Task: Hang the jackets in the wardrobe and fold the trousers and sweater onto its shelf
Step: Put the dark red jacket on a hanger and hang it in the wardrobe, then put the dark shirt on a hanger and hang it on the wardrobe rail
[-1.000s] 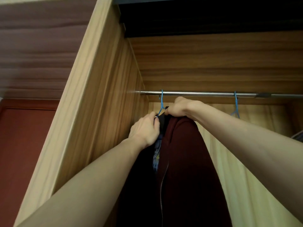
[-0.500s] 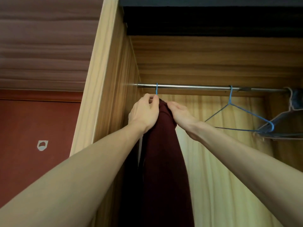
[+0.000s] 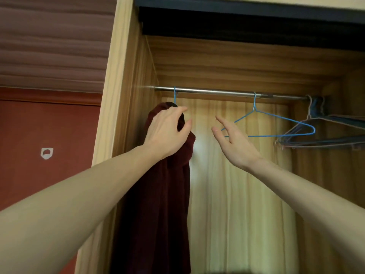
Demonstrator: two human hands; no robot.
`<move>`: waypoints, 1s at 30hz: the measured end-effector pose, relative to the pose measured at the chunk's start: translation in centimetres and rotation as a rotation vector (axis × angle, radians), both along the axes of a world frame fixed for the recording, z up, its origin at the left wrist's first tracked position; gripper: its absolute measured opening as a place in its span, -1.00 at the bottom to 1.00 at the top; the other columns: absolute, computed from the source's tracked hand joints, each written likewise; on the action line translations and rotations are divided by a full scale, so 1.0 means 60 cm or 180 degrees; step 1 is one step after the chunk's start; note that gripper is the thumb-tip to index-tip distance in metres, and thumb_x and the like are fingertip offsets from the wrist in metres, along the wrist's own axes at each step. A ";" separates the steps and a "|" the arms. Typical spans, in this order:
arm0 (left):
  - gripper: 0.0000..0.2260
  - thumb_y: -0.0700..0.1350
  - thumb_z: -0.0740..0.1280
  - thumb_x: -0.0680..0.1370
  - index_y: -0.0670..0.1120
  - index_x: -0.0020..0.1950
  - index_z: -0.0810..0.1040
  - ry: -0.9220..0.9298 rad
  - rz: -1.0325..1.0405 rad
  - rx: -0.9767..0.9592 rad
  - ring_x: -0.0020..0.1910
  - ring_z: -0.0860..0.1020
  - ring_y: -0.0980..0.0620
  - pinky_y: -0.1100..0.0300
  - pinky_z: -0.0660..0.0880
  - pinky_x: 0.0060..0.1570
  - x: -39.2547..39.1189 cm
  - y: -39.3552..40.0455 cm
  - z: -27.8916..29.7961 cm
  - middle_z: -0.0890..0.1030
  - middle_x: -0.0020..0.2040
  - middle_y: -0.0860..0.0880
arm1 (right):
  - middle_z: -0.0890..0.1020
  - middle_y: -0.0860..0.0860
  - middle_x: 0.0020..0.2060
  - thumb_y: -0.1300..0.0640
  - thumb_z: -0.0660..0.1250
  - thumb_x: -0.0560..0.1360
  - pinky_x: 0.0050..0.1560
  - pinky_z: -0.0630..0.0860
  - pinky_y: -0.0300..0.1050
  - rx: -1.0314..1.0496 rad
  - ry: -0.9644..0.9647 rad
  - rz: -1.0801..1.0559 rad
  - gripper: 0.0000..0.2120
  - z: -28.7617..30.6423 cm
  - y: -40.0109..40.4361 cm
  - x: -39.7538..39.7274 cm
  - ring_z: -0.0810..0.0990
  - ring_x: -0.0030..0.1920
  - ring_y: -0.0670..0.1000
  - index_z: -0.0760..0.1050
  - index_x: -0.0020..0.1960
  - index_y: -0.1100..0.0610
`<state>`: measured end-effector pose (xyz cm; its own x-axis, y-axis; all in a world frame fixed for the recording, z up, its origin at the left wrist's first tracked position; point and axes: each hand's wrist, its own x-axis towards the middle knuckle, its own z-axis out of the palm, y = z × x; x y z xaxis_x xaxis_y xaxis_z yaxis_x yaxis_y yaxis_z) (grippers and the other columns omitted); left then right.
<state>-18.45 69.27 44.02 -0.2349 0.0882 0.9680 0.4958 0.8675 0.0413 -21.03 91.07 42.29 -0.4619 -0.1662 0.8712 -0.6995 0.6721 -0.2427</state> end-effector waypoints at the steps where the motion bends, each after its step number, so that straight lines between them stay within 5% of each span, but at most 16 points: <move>1: -0.58 0.08 0.22 0.70 0.00 0.54 0.45 -0.0042 -0.0048 0.0008 0.40 0.49 -0.02 0.05 0.35 0.41 0.008 0.003 -0.013 0.57 0.41 0.01 | 0.27 -0.17 0.62 -0.28 0.07 0.70 0.48 0.14 -0.19 0.0064 0.0058 -0.0055 -0.42 -0.009 0.012 0.016 0.20 0.61 -0.12 0.17 0.66 -0.11; 5: -0.58 0.09 0.22 0.71 0.03 0.56 0.42 -0.0231 -0.0234 0.0029 0.44 0.44 0.05 0.21 0.27 0.33 0.044 0.018 -0.067 0.53 0.45 0.07 | 0.29 -0.11 0.61 -0.22 0.09 0.72 0.57 0.13 -0.15 0.0259 0.0169 -0.0206 -0.42 -0.052 0.057 0.082 0.21 0.61 -0.10 0.19 0.67 -0.02; 14: -0.55 0.12 0.23 0.69 0.11 0.58 0.34 -0.0591 -0.0775 0.0266 0.46 0.38 0.15 0.21 0.29 0.32 0.171 0.086 -0.213 0.47 0.47 0.17 | 0.32 0.01 0.62 -0.19 0.14 0.71 0.61 0.19 0.04 0.0576 0.0314 -0.0889 -0.39 -0.175 0.167 0.260 0.23 0.63 -0.01 0.21 0.66 0.09; 26: -0.49 0.09 0.22 0.67 -0.03 0.60 0.33 -0.0975 -0.1144 -0.0105 0.50 0.36 0.02 0.12 0.23 0.47 0.300 0.215 -0.477 0.44 0.51 -0.01 | 0.33 0.01 0.61 -0.15 0.25 0.69 0.62 0.16 0.14 0.0297 0.0022 -0.1832 -0.39 -0.443 0.292 0.510 0.18 0.65 0.02 0.27 0.63 0.12; 30: -0.49 0.08 0.22 0.65 -0.09 0.57 0.37 -0.1123 -0.1444 -0.0137 0.47 0.40 -0.07 0.26 0.19 0.44 0.327 0.277 -0.550 0.47 0.48 -0.06 | 0.34 0.03 0.60 -0.17 0.23 0.67 0.62 0.16 0.17 0.0257 -0.0148 -0.2259 -0.38 -0.511 0.323 0.572 0.21 0.64 0.03 0.29 0.63 0.13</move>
